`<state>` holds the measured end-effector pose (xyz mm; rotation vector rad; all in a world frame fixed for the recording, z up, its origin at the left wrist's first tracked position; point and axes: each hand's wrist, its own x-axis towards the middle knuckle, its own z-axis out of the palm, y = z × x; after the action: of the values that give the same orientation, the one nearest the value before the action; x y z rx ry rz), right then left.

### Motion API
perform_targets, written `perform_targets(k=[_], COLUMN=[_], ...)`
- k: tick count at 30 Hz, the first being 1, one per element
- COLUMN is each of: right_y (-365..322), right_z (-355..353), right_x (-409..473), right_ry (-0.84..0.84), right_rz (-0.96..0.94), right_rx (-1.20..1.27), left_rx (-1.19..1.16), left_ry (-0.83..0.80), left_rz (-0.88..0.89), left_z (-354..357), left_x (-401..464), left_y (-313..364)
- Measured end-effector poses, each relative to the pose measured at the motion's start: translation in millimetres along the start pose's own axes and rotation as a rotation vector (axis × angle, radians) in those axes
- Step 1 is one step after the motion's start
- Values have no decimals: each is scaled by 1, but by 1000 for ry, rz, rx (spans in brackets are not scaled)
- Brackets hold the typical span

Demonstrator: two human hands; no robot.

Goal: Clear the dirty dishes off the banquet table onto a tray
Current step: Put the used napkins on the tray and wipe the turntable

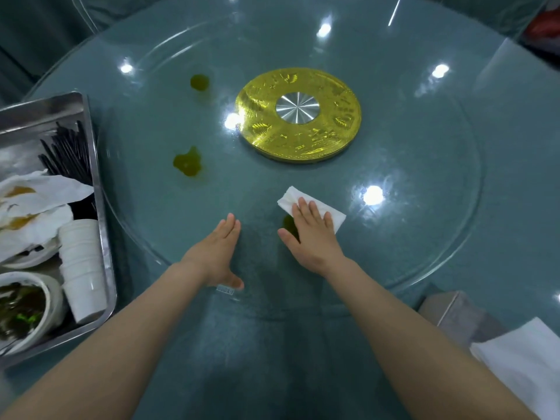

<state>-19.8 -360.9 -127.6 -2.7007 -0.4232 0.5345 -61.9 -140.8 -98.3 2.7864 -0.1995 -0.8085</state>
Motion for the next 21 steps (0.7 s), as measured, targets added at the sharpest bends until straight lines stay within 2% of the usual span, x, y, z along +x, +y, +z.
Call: perform_targets(k=[11,21], right_y=[-18,18], right_z=[27,24], right_x=[-37,-83], right_ry=[-56,-53], right_rz=[-166,-120], right_rx=[-21,-39], left_rx=[23,91], left_ry=[12,17], left_rz=[-18,23], left_z=[-1,0], left_x=[-3,-2], left_y=[12,45])
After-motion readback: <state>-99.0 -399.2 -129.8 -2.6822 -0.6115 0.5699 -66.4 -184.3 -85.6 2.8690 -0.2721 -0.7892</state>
